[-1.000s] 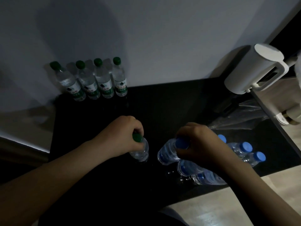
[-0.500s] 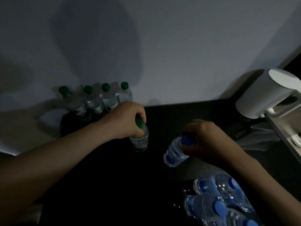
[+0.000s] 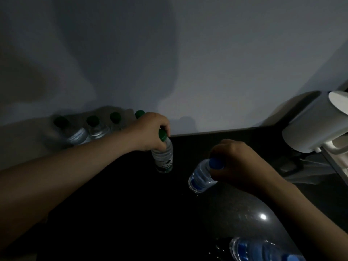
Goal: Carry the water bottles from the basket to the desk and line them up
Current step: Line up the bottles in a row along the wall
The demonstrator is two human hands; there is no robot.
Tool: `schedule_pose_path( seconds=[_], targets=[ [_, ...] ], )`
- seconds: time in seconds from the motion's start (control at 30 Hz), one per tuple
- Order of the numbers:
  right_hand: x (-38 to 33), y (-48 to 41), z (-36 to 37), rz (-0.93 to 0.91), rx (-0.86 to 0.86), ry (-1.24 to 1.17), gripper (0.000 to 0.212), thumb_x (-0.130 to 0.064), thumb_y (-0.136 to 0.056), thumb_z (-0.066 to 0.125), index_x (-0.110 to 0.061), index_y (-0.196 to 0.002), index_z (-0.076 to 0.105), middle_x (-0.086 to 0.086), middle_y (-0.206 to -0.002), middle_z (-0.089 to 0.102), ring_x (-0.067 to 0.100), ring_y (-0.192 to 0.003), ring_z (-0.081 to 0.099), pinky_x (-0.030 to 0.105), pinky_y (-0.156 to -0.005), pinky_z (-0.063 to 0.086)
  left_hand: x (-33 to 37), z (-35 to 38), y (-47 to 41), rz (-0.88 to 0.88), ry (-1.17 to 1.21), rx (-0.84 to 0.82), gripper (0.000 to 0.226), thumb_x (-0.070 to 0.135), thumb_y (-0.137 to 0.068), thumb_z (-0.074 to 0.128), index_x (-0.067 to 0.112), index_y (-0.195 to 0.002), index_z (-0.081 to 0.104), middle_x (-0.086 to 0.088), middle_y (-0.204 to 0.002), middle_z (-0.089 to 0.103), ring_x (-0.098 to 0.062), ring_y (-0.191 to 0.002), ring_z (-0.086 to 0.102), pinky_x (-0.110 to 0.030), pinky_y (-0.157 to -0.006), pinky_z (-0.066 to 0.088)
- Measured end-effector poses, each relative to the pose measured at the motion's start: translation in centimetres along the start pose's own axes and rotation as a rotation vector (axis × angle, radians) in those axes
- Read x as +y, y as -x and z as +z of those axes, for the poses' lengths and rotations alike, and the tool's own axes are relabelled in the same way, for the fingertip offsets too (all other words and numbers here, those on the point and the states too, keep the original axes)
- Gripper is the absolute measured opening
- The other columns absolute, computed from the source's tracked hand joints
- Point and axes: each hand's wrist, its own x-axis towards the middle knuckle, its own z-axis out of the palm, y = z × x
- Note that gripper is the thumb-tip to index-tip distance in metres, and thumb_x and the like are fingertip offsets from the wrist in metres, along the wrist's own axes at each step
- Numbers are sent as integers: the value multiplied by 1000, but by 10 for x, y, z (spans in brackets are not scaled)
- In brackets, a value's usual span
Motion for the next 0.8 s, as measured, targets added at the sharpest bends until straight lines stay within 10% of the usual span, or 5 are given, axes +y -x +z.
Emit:
schedule_pose_path(
  seconds=[0.8],
  targets=[
    [32,-65,11,21,-40,-56,36,-33,-79,71,-25,-112,62,-8,-109,52,9,-96,56,25,-81,53,-55,-6,-98,103,-194,-95,28,11,-60,75,17,-86,65,2,-92,58,-19,-85,57,-35,-76,51]
  ],
)
